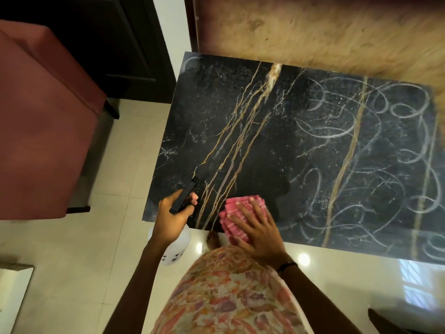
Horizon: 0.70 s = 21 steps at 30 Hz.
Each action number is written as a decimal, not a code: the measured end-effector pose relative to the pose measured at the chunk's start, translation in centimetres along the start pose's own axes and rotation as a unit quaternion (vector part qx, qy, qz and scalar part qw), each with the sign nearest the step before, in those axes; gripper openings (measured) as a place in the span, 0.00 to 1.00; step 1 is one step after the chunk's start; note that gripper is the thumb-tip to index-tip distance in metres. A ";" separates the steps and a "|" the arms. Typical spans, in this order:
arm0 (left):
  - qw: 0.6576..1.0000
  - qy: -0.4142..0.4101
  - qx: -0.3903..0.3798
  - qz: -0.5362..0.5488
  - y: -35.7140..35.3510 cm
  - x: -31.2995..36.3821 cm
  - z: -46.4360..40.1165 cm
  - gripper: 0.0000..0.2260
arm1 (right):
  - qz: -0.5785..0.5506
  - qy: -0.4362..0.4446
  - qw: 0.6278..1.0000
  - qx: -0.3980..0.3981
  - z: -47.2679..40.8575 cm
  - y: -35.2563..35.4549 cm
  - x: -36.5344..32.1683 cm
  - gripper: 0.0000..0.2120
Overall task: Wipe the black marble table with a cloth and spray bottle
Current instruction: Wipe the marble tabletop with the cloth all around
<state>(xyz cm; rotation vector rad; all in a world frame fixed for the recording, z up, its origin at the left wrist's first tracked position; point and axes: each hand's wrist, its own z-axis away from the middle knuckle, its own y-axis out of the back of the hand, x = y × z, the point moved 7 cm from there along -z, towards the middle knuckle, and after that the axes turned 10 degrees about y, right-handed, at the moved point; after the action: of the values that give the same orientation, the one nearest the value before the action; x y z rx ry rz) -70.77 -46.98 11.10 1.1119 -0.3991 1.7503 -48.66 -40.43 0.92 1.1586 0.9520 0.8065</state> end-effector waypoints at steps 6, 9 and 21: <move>0.999 0.016 -0.035 -0.008 -3.2 0.7 -0.1 0.11 | -0.006 -0.116 0.993 0.023 -0.2 2.9 9.7 0.30; 0.999 0.010 -0.043 -0.007 -4.7 1.1 0.2 0.12 | -0.034 -0.185 0.981 0.038 -4.0 3.6 9.7 0.31; 0.997 -0.004 -0.067 -0.037 -12.7 2.9 0.1 0.16 | 0.002 -0.035 0.999 0.031 9.5 1.8 11.0 0.29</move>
<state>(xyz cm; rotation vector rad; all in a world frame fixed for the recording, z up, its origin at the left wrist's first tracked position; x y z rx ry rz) -60.09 -39.60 10.84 1.0255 -0.4671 1.6301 -35.70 -33.64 1.76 1.2354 0.9213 0.7398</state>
